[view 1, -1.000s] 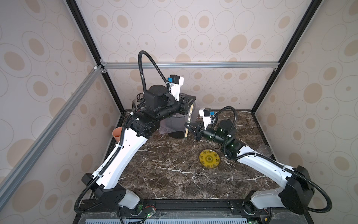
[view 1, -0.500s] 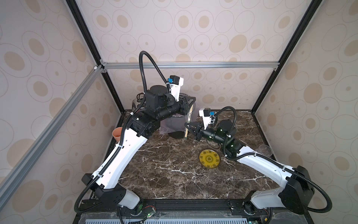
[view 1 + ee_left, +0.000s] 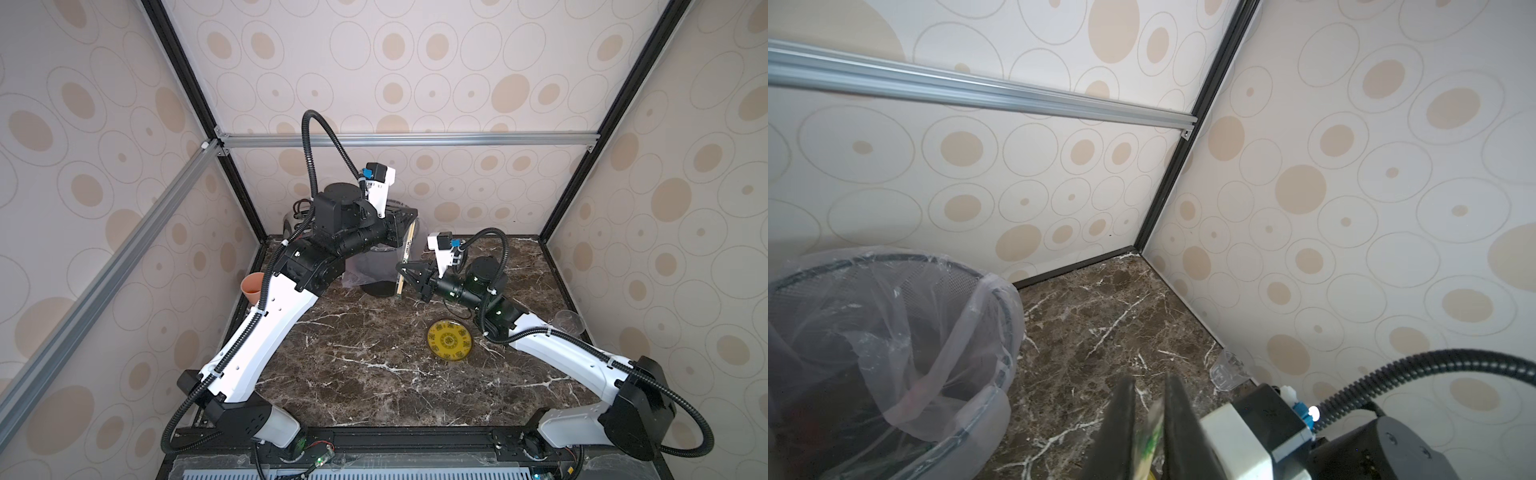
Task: Remove the packaging of disposable chopsticks
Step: Remove the packet bag from the disposable chopsticks.
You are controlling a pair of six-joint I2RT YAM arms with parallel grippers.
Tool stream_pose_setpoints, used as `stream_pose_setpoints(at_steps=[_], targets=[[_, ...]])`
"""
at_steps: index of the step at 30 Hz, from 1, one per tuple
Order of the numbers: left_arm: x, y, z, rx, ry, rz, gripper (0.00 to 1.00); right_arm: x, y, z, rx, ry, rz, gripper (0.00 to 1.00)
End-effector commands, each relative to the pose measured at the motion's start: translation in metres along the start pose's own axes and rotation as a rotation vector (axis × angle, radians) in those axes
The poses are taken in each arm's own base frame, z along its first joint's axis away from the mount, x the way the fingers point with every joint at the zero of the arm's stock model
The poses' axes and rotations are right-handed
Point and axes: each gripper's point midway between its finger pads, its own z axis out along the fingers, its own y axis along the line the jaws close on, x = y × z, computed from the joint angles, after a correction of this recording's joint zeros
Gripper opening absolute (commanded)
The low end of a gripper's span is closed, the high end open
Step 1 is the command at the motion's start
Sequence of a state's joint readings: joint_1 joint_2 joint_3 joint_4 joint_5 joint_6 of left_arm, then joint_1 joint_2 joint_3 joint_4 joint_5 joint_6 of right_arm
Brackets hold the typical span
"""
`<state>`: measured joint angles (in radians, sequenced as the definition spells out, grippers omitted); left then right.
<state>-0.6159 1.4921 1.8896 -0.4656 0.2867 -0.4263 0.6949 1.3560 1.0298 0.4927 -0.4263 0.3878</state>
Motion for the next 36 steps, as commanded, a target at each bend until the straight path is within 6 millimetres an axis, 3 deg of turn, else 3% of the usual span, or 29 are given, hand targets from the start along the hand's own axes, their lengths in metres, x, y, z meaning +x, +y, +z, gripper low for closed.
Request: stream_pose_setpoints(at_steps=[1, 12, 22, 36], targets=[[-0.009, -0.002, -0.008, 0.003, -0.022, 0.005, 0.01, -0.014, 0.014, -0.003, -0.033, -0.033, -0.032, 0.00], [0.001, -0.003, -0.004, 0.038, -0.039, -0.128, 0.00, -0.034, 0.015, -0.001, -0.027, -0.102, -0.048, 0.00], [0.003, -0.015, -0.012, 0.122, -0.187, -0.218, 0.00, -0.087, 0.032, 0.004, -0.084, -0.287, 0.019, 0.00], [0.037, -0.011, -0.005, 0.073, -0.096, -0.224, 0.00, -0.097, 0.025, 0.007, -0.029, -0.326, 0.028, 0.00]])
